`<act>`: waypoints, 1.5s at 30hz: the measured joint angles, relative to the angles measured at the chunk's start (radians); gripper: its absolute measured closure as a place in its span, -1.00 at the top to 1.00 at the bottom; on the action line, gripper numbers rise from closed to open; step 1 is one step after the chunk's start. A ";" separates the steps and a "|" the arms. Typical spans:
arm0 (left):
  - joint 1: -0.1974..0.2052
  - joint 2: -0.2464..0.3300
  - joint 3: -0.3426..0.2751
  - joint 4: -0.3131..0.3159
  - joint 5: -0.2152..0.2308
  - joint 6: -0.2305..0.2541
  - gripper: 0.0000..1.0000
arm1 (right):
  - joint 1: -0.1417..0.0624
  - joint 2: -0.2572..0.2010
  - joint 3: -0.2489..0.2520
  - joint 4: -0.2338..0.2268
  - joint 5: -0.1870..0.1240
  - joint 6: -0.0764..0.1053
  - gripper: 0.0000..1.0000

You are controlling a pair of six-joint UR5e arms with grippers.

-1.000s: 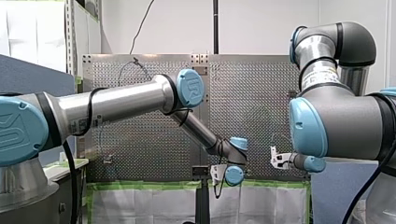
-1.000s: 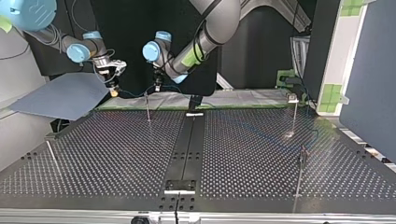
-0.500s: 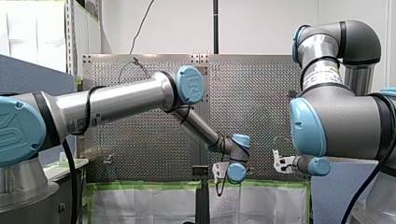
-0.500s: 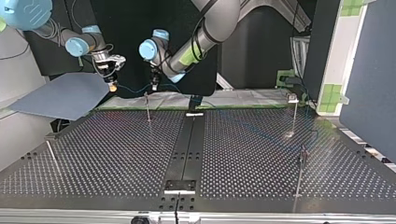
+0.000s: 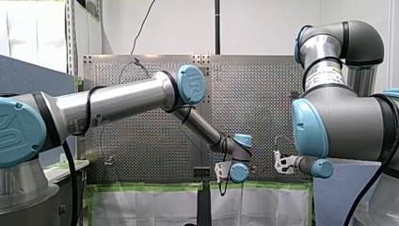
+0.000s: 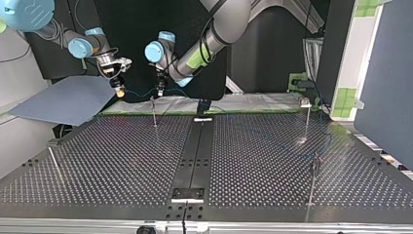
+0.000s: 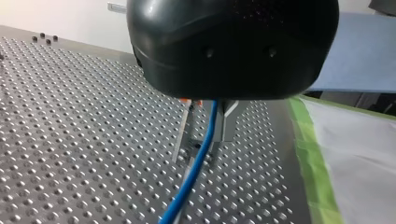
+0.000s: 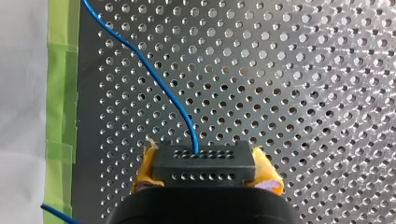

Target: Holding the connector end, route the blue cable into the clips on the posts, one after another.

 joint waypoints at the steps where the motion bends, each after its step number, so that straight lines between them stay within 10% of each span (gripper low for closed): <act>1: 0.000 -0.006 0.001 0.001 -0.003 0.001 -1.00 | -0.001 0.000 0.000 0.000 -0.004 0.000 -1.00; 15: -0.024 -0.035 0.030 0.014 -0.011 0.014 -1.00 | -0.004 0.000 0.000 0.000 -0.024 0.006 -1.00; 24: -0.022 -0.036 0.035 0.034 -0.049 0.029 -1.00 | -0.005 -0.001 0.000 0.014 -0.090 0.001 -1.00; 39: -0.015 -0.035 0.035 -0.003 -0.101 0.028 -1.00 | 0.002 -0.002 0.007 0.084 -0.122 -0.063 -1.00; 45: -0.012 -0.029 0.035 -0.003 -0.083 0.026 -1.00 | 0.006 -0.036 0.007 0.084 -0.140 -0.038 -1.00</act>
